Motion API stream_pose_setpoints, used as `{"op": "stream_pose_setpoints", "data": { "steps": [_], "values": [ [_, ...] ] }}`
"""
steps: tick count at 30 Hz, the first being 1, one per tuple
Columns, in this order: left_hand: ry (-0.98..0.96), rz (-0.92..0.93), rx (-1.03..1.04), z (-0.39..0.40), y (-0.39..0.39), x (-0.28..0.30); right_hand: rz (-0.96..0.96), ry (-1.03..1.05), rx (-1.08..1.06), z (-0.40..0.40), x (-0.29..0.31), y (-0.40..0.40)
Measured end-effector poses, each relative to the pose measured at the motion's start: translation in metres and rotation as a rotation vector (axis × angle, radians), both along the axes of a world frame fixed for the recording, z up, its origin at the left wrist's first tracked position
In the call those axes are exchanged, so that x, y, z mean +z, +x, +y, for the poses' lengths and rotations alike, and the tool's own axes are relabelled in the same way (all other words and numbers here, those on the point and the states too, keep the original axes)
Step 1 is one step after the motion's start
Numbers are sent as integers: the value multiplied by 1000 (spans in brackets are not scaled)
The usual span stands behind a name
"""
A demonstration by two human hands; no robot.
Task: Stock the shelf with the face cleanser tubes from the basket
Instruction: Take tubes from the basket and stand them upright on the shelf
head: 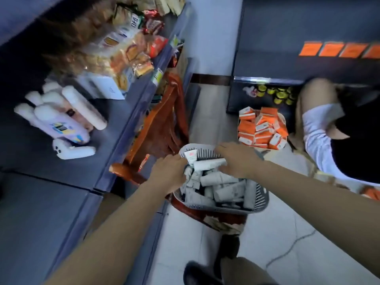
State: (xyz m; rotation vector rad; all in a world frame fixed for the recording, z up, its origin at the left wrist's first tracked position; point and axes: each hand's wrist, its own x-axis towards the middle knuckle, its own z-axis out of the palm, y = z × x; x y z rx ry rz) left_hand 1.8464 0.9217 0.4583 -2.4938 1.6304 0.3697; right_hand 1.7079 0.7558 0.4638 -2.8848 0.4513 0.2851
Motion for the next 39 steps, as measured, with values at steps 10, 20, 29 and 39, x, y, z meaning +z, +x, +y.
{"op": "stream_pose_setpoints", "data": {
  "steps": [10,20,29,39],
  "values": [
    [149,298,48,-58,0,-121,200,429,-456,-58,-128,-35],
    [247,447,-16,-92,-5,-235,288,665,-971,-44,-233,-55],
    [96,592,111,-123,-7,-319,225,755,-1416,0,-308,-30],
    [144,609,136,-138,-2,-346,102,1061,-1771,-13,-328,-20]
  ]
}}
